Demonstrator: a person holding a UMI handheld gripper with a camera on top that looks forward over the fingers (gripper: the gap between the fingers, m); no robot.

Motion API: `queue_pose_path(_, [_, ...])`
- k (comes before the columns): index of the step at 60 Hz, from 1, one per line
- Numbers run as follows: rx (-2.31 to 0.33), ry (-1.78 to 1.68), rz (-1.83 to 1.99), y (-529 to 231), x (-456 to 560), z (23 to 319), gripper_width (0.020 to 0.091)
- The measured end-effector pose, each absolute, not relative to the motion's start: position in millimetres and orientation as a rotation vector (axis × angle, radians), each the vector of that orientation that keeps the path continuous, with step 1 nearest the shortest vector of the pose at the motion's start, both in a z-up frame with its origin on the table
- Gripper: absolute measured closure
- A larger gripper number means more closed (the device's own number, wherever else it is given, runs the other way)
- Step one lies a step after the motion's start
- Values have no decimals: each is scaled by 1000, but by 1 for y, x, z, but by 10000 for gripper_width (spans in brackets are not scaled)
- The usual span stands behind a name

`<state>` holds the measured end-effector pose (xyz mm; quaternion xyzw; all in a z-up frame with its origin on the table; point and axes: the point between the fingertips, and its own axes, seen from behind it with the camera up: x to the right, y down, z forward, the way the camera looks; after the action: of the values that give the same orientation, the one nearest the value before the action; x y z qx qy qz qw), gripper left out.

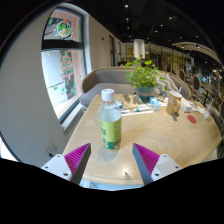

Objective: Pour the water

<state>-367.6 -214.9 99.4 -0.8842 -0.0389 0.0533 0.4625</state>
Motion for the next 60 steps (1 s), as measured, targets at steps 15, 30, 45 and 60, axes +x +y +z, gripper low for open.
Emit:
queue_pose_path(15, [-2096,-41,90,-120,-379,70,247])
queue_pose_path(30, [-2049,-95,84,-95,-386,57,581])
queue_pose_path(45, [-2061,-107,68,-95,-381,68,703])
queue_pose_path(60, [-1995,-17,231,-73,-364,158,726])
